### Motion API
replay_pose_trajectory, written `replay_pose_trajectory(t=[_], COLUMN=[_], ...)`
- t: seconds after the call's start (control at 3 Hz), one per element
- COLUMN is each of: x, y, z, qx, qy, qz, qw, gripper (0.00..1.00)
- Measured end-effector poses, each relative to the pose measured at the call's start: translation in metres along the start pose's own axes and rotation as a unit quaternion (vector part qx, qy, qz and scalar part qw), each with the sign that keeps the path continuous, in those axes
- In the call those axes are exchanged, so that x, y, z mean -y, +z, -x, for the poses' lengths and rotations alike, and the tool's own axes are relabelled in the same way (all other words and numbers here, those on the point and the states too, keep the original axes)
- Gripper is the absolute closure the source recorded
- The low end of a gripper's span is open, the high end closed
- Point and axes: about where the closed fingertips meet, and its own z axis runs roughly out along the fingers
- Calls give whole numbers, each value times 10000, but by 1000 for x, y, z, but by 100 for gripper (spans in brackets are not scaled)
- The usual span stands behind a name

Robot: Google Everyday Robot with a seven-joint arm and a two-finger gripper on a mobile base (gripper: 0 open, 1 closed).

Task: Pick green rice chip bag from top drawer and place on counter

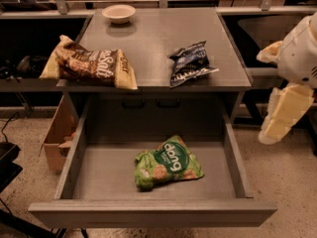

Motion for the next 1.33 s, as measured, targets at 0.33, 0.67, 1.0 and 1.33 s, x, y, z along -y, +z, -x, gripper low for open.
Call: replay_pose_trajectory(t=[0.33,0.67,1.0,1.33], x=[-27,-36,-39,-38], y=[61,122,158,160], z=[25,70,101,104], qx=[842,1526,1633,1637], qy=[-357,-690,-917,-938], qz=[323,452,511,488], qw=[9953,9848,9810,9808], gripper=[0,0,0,0])
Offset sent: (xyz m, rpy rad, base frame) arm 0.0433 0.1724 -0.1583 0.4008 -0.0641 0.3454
